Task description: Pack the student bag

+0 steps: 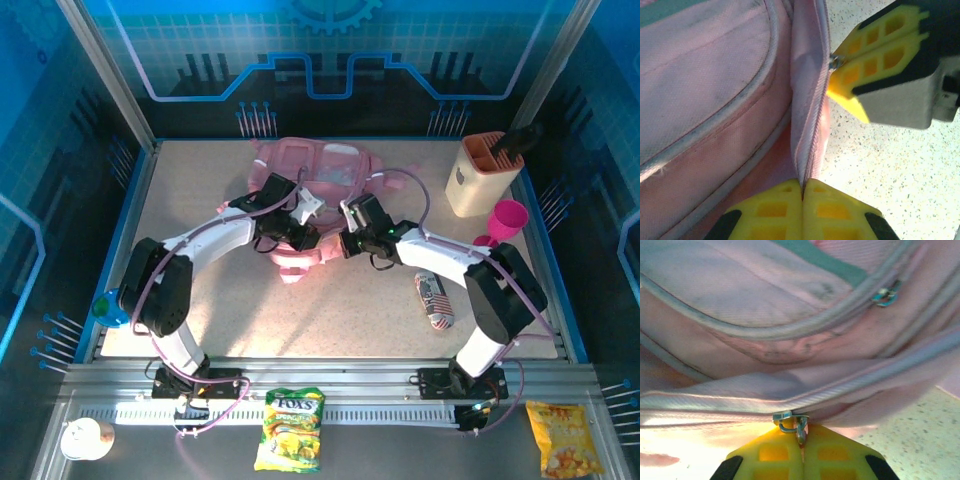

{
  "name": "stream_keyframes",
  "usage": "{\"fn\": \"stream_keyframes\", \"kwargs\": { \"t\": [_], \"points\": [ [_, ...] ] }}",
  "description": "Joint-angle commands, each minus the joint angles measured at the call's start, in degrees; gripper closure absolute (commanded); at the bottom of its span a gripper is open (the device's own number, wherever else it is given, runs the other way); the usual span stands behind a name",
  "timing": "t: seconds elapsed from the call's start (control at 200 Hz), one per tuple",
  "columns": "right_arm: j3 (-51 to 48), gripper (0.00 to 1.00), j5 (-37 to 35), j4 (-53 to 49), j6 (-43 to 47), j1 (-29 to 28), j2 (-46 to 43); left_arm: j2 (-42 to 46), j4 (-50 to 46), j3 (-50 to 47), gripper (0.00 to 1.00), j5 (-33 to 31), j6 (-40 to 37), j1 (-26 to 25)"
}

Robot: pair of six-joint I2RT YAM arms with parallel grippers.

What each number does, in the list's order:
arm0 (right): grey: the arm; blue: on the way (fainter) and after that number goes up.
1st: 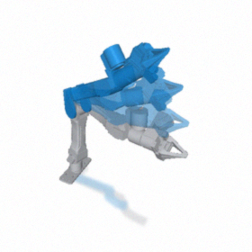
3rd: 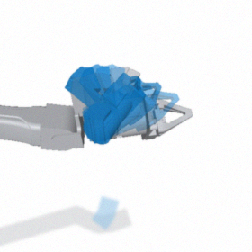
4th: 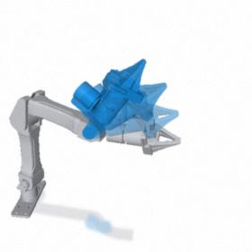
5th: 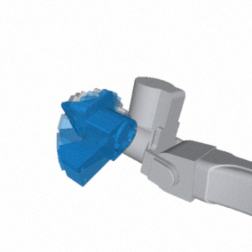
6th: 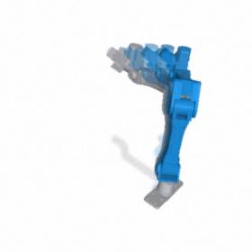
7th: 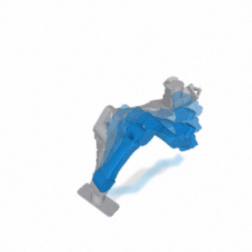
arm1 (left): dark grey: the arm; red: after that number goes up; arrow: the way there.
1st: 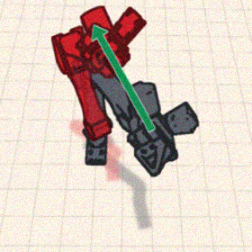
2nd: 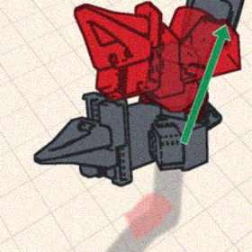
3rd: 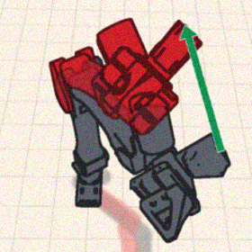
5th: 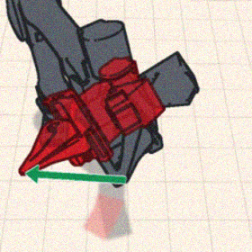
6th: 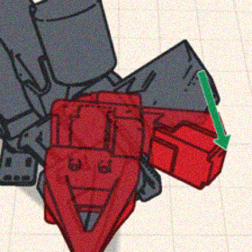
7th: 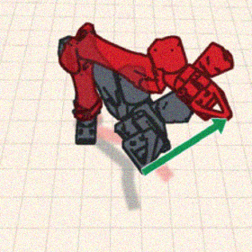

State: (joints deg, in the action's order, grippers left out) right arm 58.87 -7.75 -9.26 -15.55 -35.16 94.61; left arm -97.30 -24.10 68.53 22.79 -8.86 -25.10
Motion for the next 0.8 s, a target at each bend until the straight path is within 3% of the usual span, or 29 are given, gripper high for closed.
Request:
{"fn": "stream_keyframes", "kwargs": {
  "t": [0.0,0.295,0.57,0.795],
  "points": [
    [-2.23,0.96,-8.75,-0.65,-0.52,3.12,-3.48,4.58,-1.18,-1.98,1.00,-0.20,0.99,1.71],
    [5.36,0.97,-7.60,-7.32,0.71,8.07,2.51,7.09,-1.98,-4.54,1.00,0.33,0.21,2.01],
    [14.21,0.96,-2.93,-11.27,5.41,12.13,10.38,8.63,-4.13,-4.73,1.00,-0.29,-0.01,2.05],
    [22.59,0.92,2.28,-14.41,3.87,16.73,16.49,10.16,-5.67,-5.71,1.00,0.54,0.95,1.92]
  ]
}}
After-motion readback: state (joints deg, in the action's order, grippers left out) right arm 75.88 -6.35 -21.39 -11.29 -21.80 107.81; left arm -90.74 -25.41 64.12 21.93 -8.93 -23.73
